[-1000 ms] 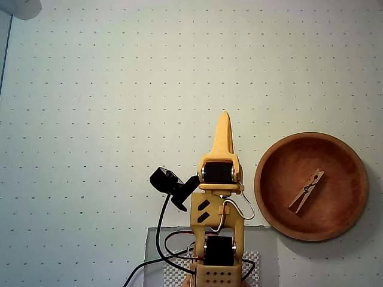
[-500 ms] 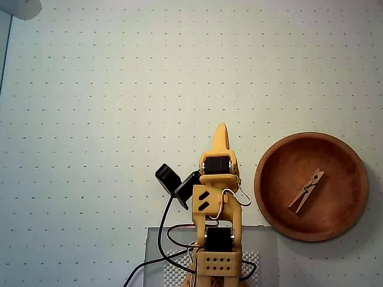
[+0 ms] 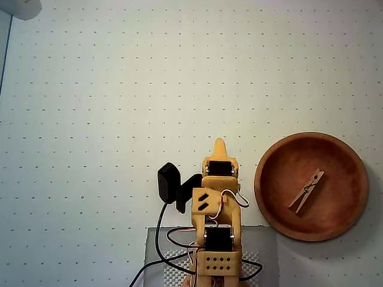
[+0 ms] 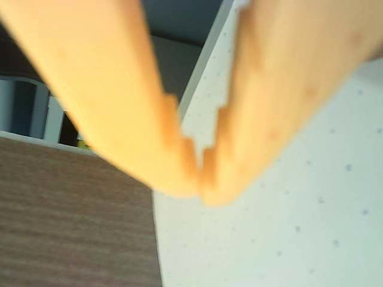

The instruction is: Grasp a clothespin and put it in the bowl.

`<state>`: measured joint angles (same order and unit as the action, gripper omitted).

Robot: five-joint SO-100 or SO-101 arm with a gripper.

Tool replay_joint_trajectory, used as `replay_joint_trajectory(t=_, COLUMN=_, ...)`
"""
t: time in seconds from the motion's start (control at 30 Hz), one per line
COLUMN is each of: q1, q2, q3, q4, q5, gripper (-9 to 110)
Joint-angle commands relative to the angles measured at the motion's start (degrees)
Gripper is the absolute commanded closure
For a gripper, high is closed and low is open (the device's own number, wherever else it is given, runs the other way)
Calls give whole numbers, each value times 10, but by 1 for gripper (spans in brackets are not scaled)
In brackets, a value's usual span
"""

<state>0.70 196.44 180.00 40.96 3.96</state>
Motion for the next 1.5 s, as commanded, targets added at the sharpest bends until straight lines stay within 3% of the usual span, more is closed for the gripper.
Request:
replay_joint_trajectory(t=0.0, q1=-4, q2=10, q3=-10, q4=40, q5=6, gripper=104)
replay_joint_trajectory(t=0.73, q1=-4, q2=10, q3=-9, q4=158, q5=-69, gripper=104)
replay_joint_trajectory(t=1.47, q1=2, q2=7, q3=-11, q4=160, q5=-68, gripper=104)
